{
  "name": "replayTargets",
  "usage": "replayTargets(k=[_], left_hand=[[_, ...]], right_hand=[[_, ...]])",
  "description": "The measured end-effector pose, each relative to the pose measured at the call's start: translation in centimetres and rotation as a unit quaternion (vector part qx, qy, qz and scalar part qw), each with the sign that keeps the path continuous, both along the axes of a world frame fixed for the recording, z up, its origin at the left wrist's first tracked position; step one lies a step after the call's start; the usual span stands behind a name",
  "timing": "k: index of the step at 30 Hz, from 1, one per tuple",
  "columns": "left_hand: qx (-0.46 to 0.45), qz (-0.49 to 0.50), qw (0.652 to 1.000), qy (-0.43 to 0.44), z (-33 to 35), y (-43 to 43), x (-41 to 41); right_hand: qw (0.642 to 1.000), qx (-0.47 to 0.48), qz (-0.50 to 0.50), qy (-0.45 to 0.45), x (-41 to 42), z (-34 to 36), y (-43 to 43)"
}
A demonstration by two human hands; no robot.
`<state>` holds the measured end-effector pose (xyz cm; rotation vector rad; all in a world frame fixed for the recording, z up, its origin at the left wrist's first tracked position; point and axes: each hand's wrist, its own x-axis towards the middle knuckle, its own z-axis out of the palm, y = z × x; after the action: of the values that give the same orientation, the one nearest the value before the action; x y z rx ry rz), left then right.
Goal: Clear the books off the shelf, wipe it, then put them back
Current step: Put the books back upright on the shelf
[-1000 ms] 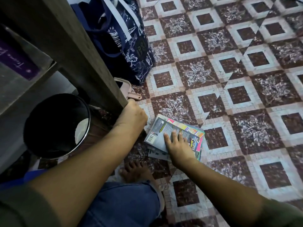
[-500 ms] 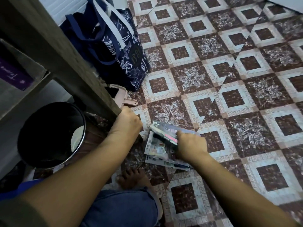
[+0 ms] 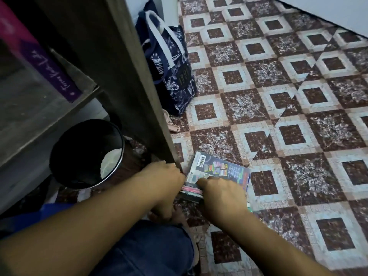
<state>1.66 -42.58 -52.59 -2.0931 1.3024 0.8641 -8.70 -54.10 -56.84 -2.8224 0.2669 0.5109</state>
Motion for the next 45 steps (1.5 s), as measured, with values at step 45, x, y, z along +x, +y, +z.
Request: replayTargets(k=[45], left_hand=[[-0.301, -0.028, 0.918, -0.258, 5.5, 12.5, 2.9]], right_hand=[[0.936, 0.155, 0.164, -0.272, 4.7, -10.4, 4.9]])
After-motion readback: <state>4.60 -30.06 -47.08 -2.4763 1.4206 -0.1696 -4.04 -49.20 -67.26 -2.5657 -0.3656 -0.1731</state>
